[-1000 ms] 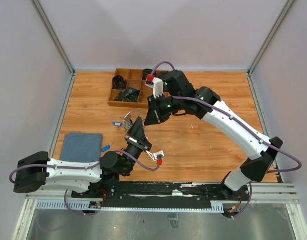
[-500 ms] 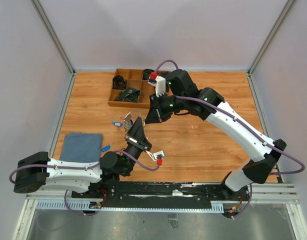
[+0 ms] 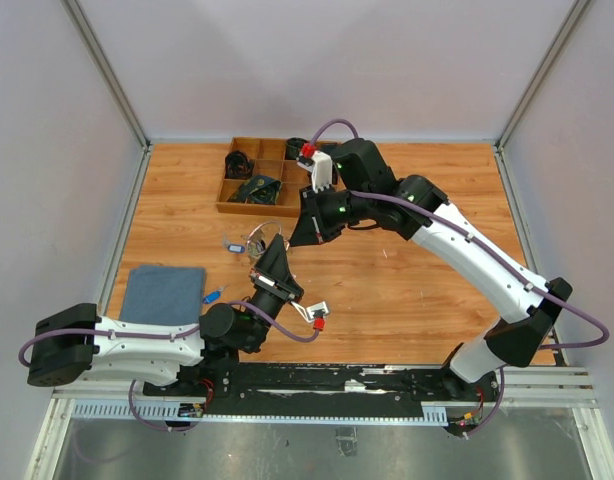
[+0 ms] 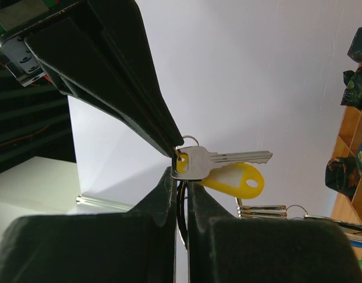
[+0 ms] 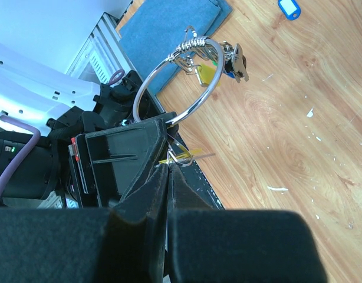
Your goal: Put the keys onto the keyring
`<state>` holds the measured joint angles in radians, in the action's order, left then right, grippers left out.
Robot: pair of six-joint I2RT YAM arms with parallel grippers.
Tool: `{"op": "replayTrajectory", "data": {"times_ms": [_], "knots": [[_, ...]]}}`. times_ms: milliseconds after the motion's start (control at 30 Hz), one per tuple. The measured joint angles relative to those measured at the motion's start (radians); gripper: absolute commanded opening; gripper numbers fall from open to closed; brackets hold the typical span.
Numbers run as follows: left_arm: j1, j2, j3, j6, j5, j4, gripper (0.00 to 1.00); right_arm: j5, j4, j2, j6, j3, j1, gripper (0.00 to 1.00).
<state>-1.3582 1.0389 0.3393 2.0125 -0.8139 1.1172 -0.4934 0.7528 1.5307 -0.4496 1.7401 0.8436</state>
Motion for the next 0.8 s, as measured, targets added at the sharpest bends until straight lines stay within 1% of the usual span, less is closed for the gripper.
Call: {"op": "replayTrajectory", "data": {"times_ms": [367, 800], "knots": [[0.000, 0.000, 0.000, 0.000, 0.007, -0.005, 0.01, 0.029, 0.026, 0.000, -0.040, 0.004, -0.003, 0.01], [0.000, 0.007, 0.000, 0.000, 0.005, -0.005, 0.00, 0.025, 0.048, 0.018, -0.105, 0.021, -0.015, 0.01]]}}
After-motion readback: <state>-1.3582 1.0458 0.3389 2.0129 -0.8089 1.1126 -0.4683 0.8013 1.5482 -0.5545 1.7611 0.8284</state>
